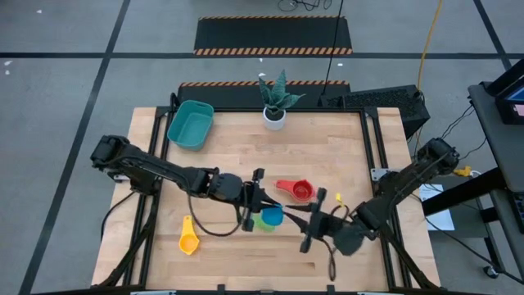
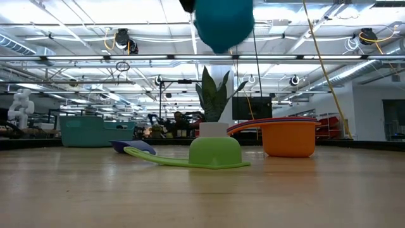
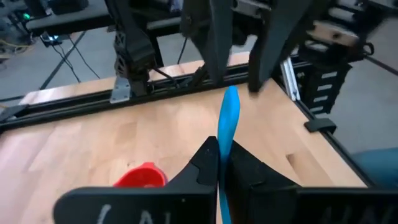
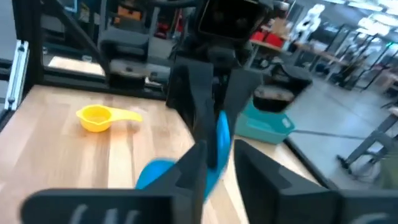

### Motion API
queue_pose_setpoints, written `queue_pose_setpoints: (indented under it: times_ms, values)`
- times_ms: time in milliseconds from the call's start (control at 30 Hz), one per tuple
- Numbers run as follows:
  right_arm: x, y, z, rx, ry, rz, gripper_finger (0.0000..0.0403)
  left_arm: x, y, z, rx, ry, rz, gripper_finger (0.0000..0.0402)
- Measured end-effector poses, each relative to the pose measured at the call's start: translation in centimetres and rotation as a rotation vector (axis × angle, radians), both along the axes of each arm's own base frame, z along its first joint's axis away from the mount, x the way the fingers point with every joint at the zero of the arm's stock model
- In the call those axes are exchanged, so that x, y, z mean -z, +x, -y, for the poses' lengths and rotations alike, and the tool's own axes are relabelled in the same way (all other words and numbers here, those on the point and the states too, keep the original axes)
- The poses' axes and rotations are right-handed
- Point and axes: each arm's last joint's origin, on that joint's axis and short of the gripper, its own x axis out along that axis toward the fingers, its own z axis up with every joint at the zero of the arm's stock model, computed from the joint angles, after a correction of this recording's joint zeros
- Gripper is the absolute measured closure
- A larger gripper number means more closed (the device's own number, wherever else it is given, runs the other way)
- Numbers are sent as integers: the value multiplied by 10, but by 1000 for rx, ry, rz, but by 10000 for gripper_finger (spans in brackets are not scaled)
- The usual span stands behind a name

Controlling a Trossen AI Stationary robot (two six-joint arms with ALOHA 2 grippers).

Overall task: Nest measuring cups in basket
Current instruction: Stack the light blue measuring cup on top of the orange measuring cup

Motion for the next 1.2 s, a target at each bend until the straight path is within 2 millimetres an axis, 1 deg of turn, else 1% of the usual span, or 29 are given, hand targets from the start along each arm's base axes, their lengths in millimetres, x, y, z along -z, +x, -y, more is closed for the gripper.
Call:
queue_pose_setpoints:
  times_ms: [100,200,300,467,567,667,833,1000,1200]
  values:
    - [-8,-13,-8,-2,-10,24,286,-10,-10,-1,-1,17,-14,396]
    - [-12,-22,-14,-37,-8,32,258,-15,-24,-2,-8,15,30,395]
    - [-13,-28,-20,-64,-17,29,238,-21,-35,-4,-4,-14,215,396]
    - [-6,-27,-16,-48,-6,23,225,-11,-54,-9,10,-60,427,393]
    - [3,-23,-8,-17,11,15,225,-13,-63,-13,24,-78,568,393]
    - [11,-13,4,18,55,10,225,-9,-68,-15,38,-85,640,397]
    - [21,6,18,45,104,3,228,-5,-67,-16,37,-68,653,393]
    - [23,21,21,-62,148,14,235,-2,-66,-12,49,-48,666,397]
    - [27,32,22,-102,136,35,249,1,-64,-12,47,-43,655,396]
